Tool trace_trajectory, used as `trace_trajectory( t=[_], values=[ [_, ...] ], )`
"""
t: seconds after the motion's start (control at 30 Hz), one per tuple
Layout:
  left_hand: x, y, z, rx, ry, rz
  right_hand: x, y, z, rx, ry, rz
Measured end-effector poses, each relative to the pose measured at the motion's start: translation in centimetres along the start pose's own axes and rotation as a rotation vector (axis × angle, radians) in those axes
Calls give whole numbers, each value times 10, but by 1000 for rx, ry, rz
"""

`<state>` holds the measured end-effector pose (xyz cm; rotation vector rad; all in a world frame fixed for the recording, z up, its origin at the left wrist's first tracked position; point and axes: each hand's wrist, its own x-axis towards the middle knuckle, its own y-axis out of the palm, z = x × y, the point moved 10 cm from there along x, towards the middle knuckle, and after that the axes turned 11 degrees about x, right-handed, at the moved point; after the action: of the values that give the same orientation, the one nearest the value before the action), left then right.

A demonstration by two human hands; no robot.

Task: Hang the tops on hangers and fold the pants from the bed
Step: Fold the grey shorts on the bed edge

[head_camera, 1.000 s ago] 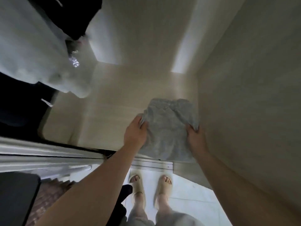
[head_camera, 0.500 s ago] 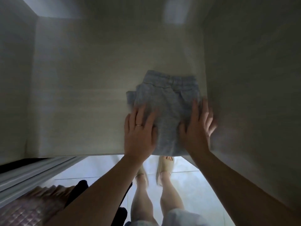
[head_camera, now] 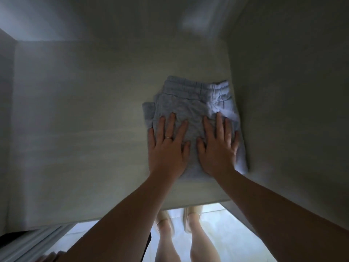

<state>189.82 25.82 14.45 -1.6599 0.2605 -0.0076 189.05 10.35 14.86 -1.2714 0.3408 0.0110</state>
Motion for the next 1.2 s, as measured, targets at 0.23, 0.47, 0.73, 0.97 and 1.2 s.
trace_trajectory(
  t=[0.23, 0.47, 0.73, 0.97, 1.2],
  values=[
    [101, -16, -2, -30, -24, -49, 107, -28, 10, 0, -56, -70],
    [155, -25, 7, -33, -30, 2, 162, -40, 26, -14, -71, 8],
    [97, -32, 11, -96, -72, 6, 106, -39, 21, 62, -45, -9],
    [-76, 8, 9, -97, -147, 297, -33, -3, 3, 65, 61, 183],
    [-197, -2, 6, -62, -183, 466, -158, -8, -15, 8, 69, 310]
  ],
)
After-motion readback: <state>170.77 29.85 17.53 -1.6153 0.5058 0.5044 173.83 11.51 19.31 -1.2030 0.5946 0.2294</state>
